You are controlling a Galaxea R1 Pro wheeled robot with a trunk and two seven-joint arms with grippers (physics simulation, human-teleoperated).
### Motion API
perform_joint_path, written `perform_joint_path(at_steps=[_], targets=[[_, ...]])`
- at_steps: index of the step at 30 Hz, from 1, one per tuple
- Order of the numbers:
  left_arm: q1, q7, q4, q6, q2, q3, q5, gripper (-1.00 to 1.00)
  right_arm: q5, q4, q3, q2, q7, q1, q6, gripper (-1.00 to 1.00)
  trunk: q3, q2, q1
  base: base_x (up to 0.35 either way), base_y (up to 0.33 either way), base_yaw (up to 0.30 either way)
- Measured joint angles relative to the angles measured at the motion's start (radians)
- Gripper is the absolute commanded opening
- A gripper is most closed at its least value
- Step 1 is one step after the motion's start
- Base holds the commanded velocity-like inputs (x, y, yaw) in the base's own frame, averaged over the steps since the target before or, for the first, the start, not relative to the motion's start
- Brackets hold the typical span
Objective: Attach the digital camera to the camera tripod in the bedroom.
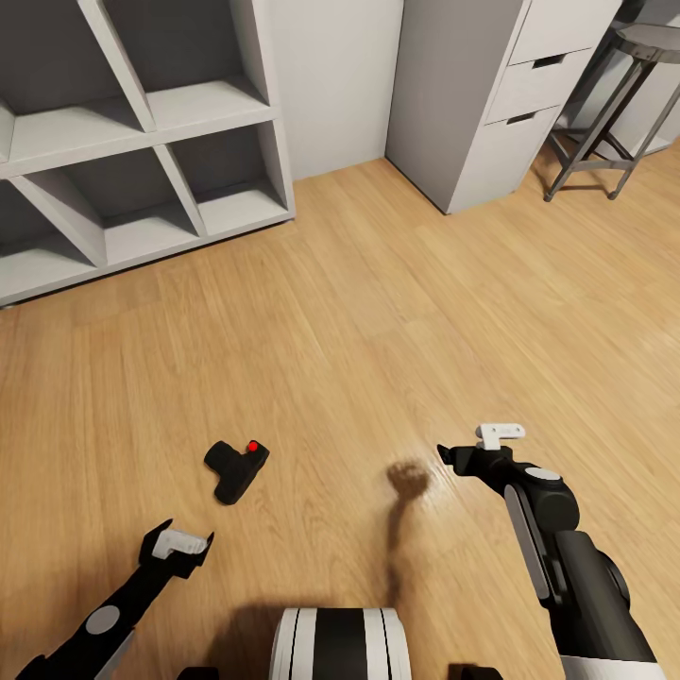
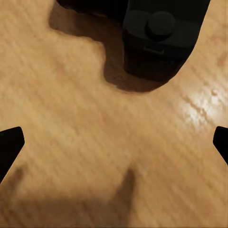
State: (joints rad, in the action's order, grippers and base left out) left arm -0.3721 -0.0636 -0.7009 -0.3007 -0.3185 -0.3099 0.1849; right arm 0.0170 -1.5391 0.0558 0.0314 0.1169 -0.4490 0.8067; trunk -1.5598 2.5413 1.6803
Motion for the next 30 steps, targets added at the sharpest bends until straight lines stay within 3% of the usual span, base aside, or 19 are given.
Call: perform_joint_path(at_steps=[11, 18, 19, 30], targets=[[0.000, 0.003, -0.010, -0.003, 0.014, 0.000, 0.005, 1.00, 0.002, 0.000, 0.001, 0.001, 0.001, 0.000, 0.002, 1.00, 0.000, 0.000, 0.000, 0.000, 0.000, 0.000], [0.000, 0.003, -0.018, -0.002, 0.021, 0.001, 0.043, 1.00, -0.002, 0.000, 0.003, 0.002, 0.002, 0.000, 0.002, 1.00, 0.000, 0.000, 0.000, 0.000, 0.000, 0.000], [0.000, 0.003, -0.025, -0.002, 0.022, 0.001, 0.064, 1.00, -0.003, 0.000, 0.003, 0.002, 0.001, 0.000, 0.002, 1.00, 0.000, 0.000, 0.000, 0.000, 0.000, 0.000], [0.000, 0.003, -0.027, 0.008, 0.028, 0.001, 0.147, 1.00, -0.005, 0.001, 0.001, -0.001, -0.016, 0.000, 0.002, 1.00, 0.000, 0.000, 0.000, 0.000, 0.000, 0.000]])
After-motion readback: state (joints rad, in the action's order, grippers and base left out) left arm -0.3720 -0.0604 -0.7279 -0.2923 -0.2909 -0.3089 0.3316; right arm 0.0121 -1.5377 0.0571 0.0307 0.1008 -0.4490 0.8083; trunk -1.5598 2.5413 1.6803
